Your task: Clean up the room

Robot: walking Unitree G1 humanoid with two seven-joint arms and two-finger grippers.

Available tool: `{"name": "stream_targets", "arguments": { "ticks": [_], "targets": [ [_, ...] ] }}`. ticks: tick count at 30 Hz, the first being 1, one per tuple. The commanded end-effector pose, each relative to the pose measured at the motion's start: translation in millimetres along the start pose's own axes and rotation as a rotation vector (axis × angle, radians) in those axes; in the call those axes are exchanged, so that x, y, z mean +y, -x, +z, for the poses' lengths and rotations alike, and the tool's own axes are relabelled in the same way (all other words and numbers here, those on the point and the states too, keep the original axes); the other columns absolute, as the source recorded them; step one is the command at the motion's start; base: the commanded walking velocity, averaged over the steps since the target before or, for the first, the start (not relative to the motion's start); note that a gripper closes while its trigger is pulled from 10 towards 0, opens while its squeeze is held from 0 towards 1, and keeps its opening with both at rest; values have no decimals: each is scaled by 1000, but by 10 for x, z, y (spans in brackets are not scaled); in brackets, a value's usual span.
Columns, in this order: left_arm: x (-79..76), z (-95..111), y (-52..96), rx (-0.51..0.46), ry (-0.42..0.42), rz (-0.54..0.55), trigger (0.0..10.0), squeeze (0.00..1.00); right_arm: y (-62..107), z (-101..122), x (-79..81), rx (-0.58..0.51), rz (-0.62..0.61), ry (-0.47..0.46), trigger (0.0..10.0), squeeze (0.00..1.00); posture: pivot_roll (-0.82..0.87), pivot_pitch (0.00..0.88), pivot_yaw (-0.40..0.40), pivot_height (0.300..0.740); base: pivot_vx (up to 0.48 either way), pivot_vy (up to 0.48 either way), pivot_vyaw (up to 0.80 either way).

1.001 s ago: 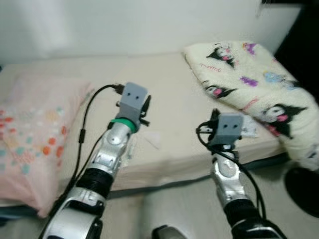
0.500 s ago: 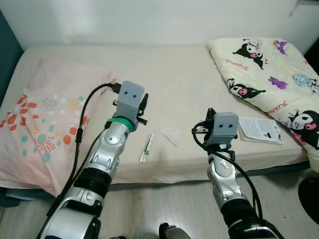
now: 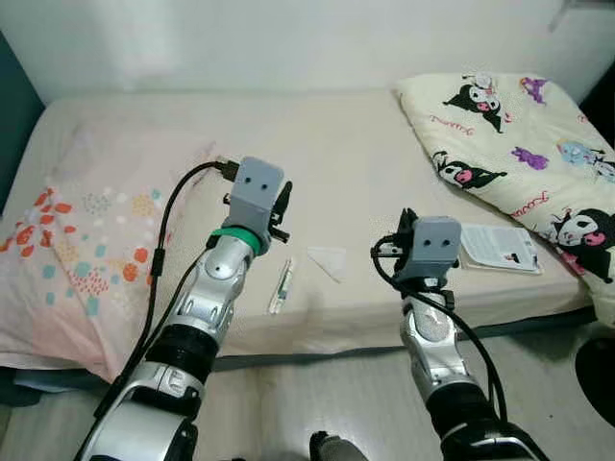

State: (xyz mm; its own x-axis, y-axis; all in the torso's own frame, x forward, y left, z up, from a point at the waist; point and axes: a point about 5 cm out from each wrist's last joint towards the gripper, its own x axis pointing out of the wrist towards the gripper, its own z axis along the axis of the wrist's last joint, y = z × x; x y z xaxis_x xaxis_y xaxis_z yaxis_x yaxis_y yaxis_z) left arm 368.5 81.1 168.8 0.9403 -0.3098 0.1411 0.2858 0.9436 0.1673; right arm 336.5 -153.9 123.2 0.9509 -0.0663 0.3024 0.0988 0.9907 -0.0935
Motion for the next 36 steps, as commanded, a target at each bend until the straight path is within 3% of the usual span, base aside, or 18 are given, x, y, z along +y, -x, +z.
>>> {"name": "stream_targets", "arguments": {
  "ticks": [1,11,18,25,36],
  "targets": [
    [13,-39,18,11,-3,0,10000,0,31,-52,6,25,3,0,10000,0,-135,31,25,736,0,390,0],
    [10,-36,15,9,-4,-4,10000,0,32,-60,-11,33,-12,-4,10000,0,-136,31,27,736,0,399,-621],
    [3,-29,12,3,-5,-7,10000,0,24,-59,-22,33,-18,5,10000,0,-136,28,28,736,0,357,0],
    [3,-4,12,-20,-23,-9,10000,0,20,-59,-20,33,-18,10,10000,0,-135,27,27,736,0,0,0],
    [-14,23,16,-46,-37,-18,10000,0,15,-58,-8,32,-14,14,10000,0,-135,21,31,736,0,-480,0]
  ]
}}
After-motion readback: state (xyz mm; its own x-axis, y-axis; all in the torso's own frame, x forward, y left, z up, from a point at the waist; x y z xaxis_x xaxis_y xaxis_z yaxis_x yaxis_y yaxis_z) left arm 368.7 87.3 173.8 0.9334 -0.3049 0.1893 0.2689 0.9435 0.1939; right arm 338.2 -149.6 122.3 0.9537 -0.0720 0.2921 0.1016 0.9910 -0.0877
